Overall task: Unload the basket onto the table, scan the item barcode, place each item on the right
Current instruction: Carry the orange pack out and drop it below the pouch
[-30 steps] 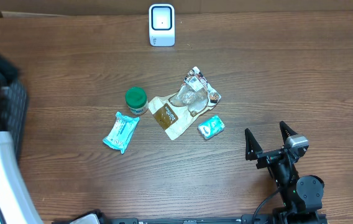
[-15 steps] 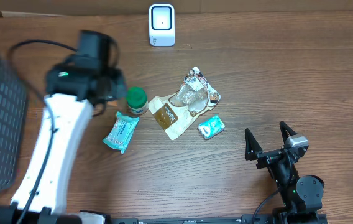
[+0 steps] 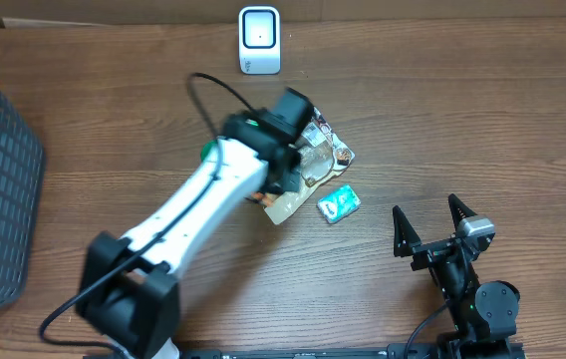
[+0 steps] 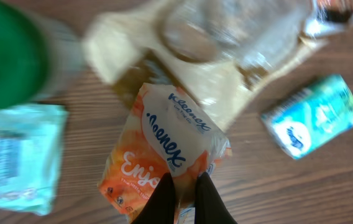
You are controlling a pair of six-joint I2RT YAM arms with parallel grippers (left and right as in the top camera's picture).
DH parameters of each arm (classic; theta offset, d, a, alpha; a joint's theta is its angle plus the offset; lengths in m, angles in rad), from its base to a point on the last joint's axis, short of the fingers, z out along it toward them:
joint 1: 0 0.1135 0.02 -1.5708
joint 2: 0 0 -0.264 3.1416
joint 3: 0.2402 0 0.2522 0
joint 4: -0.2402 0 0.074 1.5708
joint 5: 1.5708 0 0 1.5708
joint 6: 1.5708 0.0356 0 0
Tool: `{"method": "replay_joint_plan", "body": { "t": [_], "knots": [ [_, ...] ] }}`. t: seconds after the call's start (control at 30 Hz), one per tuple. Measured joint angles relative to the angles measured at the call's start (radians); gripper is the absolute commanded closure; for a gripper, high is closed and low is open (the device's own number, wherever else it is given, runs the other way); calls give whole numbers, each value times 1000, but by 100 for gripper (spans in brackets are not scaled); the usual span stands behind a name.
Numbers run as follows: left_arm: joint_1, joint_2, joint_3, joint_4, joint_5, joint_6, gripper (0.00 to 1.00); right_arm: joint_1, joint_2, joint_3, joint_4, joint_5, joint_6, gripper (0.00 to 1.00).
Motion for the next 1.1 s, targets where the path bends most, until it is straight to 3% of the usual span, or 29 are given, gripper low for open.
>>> {"method": "replay_joint_plan", "body": {
  "t": [0.23, 0.3, 0.43, 0.47, 0.7, 0.87, 1.1],
  "knots": [
    [-119, 63, -5, 14, 7, -40, 96, 0, 0, 0, 0, 0, 0, 0],
    [-129, 63, -5, 26, 9, -40, 83, 0, 0, 0, 0, 0, 0, 0],
    [-126, 63, -5, 40, 10, -49, 34, 0, 0, 0, 0, 0, 0, 0],
    [-122, 63, -5, 41, 9, -50, 29, 0, 0, 0, 0, 0, 0, 0],
    [-84, 64, 31, -42, -26, -26, 30, 0, 0, 0, -1, 0, 1, 0],
    [-22, 61, 201, -156, -82, 26, 28, 0, 0, 0, 0, 0, 0, 0],
    [203, -30, 440, -299, -98, 158, 25, 0, 0, 0, 0, 0, 0, 0]
  ]
}}
